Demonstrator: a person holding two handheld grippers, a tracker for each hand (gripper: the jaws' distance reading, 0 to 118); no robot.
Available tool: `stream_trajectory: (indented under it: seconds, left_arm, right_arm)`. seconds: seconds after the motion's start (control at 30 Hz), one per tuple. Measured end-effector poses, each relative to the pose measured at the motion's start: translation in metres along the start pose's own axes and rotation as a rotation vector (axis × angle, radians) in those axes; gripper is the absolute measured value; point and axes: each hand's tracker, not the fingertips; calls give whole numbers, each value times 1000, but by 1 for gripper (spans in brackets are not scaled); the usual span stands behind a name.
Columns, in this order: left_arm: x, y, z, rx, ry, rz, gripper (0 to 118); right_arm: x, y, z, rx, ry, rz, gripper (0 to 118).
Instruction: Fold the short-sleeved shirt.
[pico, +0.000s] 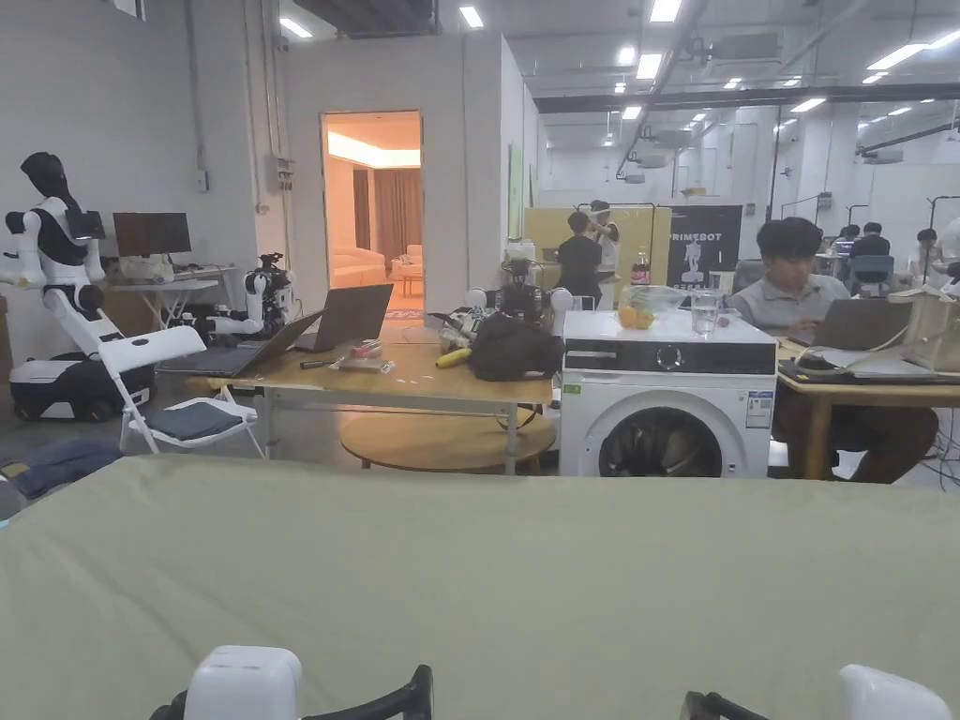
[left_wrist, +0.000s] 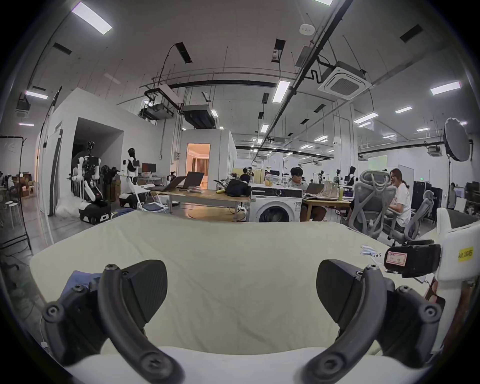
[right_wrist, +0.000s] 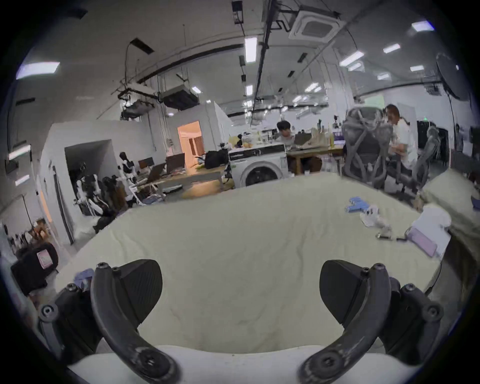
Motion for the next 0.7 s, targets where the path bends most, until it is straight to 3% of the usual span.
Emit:
stream_trajectory:
  seconds: [0.07, 0.13, 0.27, 0.33, 0.53, 0.6, 0.7]
  left_arm:
    - [-1, 1, 0, -1, 1, 3, 114]
    - [0, 1, 0, -2, 0, 3, 114]
    - [-1, 1, 0, -4, -6, 7, 114]
    - [-1, 1, 0, -6, -7, 11, 114]
    - [0, 1, 0, 1, -12, 18, 114]
    - [0, 1, -1, -4, -18, 19, 114]
    - [3, 0, -1, -8, -22, 3, 114]
  right_arm:
    - [6, 6, -3, -74, 48, -87, 118]
    - [12, 7, -6, -102, 123, -122, 118]
    - [14, 6, -5, -76, 88, -167, 118]
    - [12, 6, -5, -58, 29, -149, 118]
    - [12, 3, -7, -103, 54, -144, 118]
    - [10, 3, -11, -134, 20, -150, 118]
    - [7, -1, -11, -97, 17, -67, 118]
